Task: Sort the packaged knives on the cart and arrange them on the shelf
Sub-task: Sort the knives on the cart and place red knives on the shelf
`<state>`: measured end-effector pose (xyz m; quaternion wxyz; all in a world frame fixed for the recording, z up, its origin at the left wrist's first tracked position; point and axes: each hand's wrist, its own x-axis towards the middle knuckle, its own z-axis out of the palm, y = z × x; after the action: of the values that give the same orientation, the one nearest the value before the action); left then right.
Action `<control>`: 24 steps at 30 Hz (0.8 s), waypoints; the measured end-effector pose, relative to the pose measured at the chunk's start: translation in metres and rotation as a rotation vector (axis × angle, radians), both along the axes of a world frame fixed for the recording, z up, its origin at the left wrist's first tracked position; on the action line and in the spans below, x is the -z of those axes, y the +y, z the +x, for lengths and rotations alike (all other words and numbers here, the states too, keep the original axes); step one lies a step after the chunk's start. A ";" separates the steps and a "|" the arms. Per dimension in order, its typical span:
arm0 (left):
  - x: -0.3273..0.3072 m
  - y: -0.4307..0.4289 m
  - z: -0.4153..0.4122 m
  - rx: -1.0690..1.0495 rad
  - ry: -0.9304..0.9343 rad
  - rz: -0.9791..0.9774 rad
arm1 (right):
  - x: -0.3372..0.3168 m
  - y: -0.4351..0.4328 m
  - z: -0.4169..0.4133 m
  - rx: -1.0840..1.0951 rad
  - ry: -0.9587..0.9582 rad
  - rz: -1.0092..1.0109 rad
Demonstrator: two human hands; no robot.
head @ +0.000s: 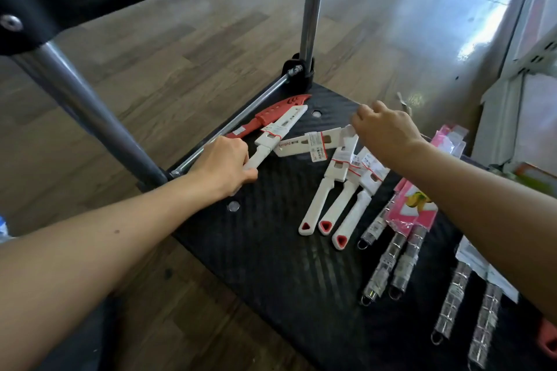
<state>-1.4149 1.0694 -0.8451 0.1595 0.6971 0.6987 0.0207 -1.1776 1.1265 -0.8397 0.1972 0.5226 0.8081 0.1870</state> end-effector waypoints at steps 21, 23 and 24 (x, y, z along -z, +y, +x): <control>-0.026 -0.016 0.048 0.061 -0.118 0.183 | -0.018 -0.058 0.006 0.091 0.216 0.004; -0.029 -0.017 0.052 0.047 -0.149 0.196 | -0.019 -0.066 0.006 0.193 0.375 -0.042; -0.030 -0.017 0.054 0.039 -0.164 0.202 | -0.020 -0.069 0.006 0.242 0.458 -0.073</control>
<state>-1.3613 1.0525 -0.8152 0.1455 0.7191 0.6639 0.1448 -1.1717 1.0571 -0.8201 0.0487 0.6366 0.7696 0.0095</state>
